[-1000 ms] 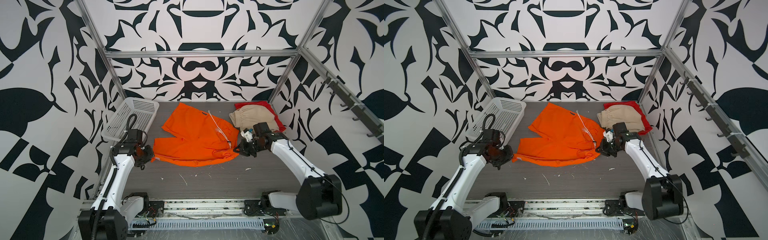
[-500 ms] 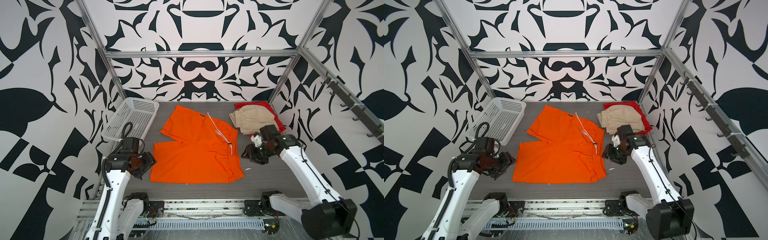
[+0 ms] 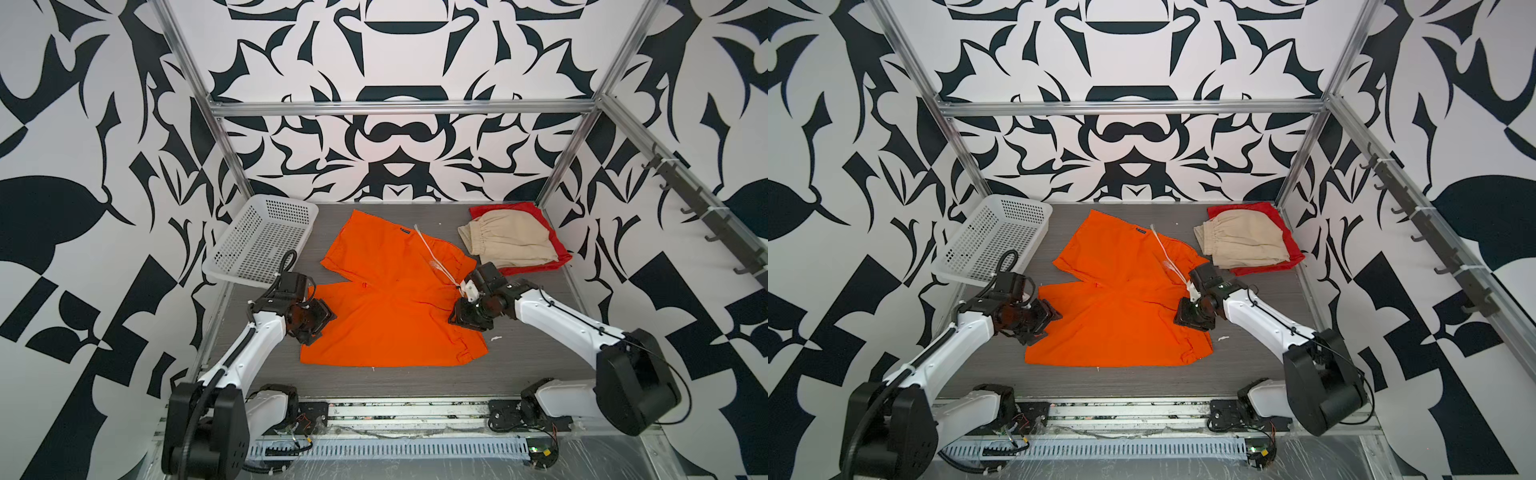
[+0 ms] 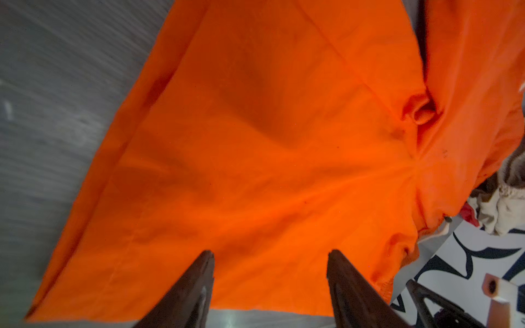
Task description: Fold and stack the shorts
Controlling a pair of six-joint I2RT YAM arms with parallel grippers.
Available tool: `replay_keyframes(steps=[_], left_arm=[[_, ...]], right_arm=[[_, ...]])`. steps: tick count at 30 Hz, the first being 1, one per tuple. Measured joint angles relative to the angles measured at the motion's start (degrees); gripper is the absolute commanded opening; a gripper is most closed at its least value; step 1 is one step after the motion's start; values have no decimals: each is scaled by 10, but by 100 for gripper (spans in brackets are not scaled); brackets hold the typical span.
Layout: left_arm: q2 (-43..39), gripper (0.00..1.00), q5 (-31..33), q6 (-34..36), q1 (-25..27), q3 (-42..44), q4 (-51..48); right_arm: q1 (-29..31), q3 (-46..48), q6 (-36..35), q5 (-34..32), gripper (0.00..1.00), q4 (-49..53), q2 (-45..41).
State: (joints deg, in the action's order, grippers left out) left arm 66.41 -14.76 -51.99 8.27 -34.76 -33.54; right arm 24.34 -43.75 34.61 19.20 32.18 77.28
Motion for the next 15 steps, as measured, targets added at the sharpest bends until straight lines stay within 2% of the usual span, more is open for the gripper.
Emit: replay_keyframes(steps=[7,11,15], left_arm=[[-1,70,33,-55,0,58,46],[-78,70,62,-87,0,97,33],[-170,73,85,-109,0,119,-13]], right_arm=[[-3,57,7,-26,46,-37,8],[-2,78,14,-30,48,-37,-10],[-8,90,19,-30,55,1,-75]])
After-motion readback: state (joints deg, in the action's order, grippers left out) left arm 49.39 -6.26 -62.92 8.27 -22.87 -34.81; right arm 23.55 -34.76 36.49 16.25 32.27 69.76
